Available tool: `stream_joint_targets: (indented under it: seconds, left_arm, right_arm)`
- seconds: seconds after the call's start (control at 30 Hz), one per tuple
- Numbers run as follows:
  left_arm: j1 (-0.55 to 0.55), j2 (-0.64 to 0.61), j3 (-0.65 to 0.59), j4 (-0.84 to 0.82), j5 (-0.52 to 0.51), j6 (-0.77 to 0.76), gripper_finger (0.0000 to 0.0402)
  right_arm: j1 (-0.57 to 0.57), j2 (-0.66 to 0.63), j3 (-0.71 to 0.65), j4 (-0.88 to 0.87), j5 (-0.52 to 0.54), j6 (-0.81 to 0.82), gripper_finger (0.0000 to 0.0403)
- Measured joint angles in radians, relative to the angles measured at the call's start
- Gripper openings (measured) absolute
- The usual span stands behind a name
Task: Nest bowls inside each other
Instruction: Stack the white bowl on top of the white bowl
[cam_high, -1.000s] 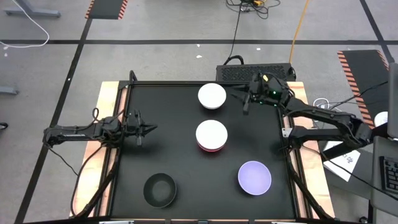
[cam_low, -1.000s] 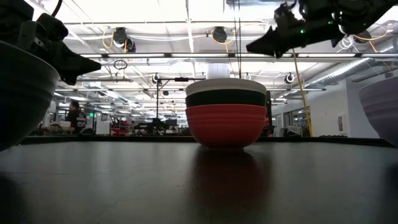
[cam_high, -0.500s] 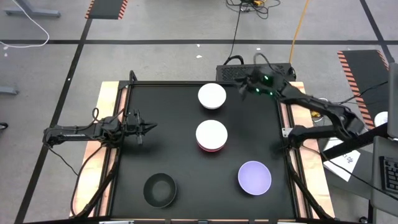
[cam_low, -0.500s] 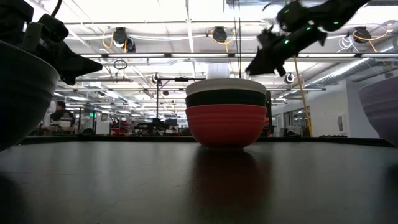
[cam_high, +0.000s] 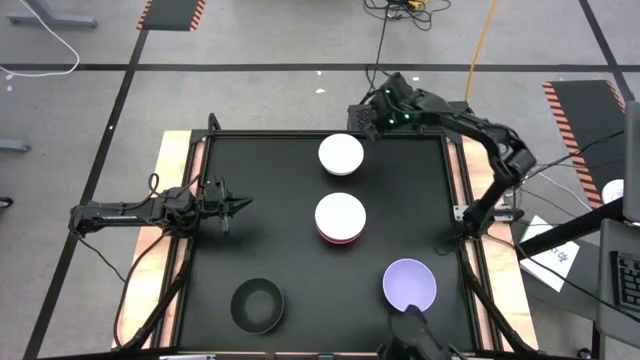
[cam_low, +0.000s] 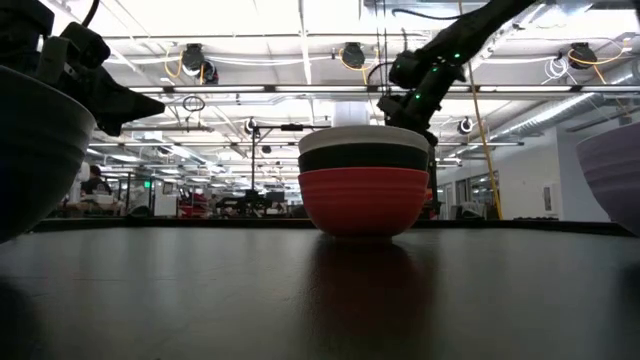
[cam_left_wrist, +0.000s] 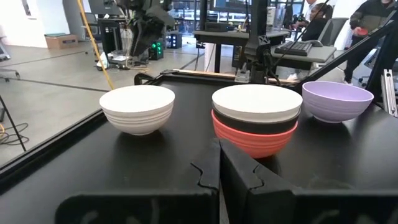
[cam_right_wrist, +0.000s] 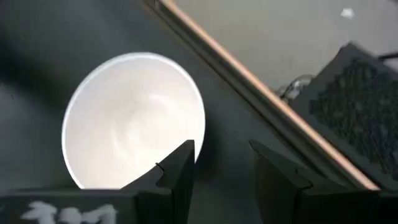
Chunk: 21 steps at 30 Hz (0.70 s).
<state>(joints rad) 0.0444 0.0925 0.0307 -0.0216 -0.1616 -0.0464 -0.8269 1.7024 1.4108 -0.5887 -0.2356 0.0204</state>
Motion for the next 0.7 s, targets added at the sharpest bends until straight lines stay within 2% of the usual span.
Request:
stream_joint_targets:
  seconds: [0.17, 0.3, 0.7]
  left_arm:
    - [0.000, 0.000, 0.000, 0.000, 0.000, 0.026, 0.0005]
    - [0.000, 0.000, 0.000, 0.000, -0.001, 0.034, 0.0005]
    - [0.000, 0.013, 0.000, 0.000, -0.004, 0.034, 0.0005]
  right_arm:
    - [0.004, 0.103, 0.123, -0.158, -0.001, -0.015, 0.0132]
    - [0.026, 0.155, 0.169, -0.226, 0.000, -0.020, 0.0132]
    - [0.098, 0.208, 0.187, -0.226, 0.000, -0.028, 0.0132]
